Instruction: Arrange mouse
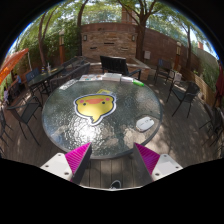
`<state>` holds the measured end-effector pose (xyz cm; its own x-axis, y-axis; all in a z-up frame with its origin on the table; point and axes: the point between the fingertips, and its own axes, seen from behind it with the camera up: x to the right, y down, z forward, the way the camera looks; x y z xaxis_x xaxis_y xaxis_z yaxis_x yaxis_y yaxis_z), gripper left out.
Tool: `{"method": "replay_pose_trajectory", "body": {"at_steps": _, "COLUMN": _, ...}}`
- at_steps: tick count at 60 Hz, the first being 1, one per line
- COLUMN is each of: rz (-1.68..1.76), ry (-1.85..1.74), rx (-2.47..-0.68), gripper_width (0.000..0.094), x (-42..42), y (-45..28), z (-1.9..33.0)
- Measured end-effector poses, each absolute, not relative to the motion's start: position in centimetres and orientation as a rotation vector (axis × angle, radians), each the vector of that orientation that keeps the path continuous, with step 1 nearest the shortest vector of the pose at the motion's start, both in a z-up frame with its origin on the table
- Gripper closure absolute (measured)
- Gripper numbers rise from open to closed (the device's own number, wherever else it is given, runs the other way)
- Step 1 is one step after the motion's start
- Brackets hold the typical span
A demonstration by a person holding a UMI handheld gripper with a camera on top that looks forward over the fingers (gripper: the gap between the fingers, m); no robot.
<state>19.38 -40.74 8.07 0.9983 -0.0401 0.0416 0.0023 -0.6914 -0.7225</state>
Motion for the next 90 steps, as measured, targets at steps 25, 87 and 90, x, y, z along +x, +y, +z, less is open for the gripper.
{"method": "replay_pose_trajectory", "body": {"at_steps": 25, "rz": -0.050, "ry": 0.194, "rx": -2.345, "gripper_width": 0.0083, "x": 32.9, "y": -28.2, "z": -1.7}}
{"method": "replay_pose_trajectory", "body": {"at_steps": 87, "rz": -0.186, "ry": 0.235, "rx": -2.013, "gripper_width": 0.0585, "x": 33.0, "y": -15.8, "z": 17.1}}
{"method": "replay_pose_trajectory", "body": {"at_steps": 90, "rz": -0.159, "ry": 0.210, "rx": -1.956, "gripper_width": 0.0586, "x": 30.6, "y": -14.1, "z": 19.8}}
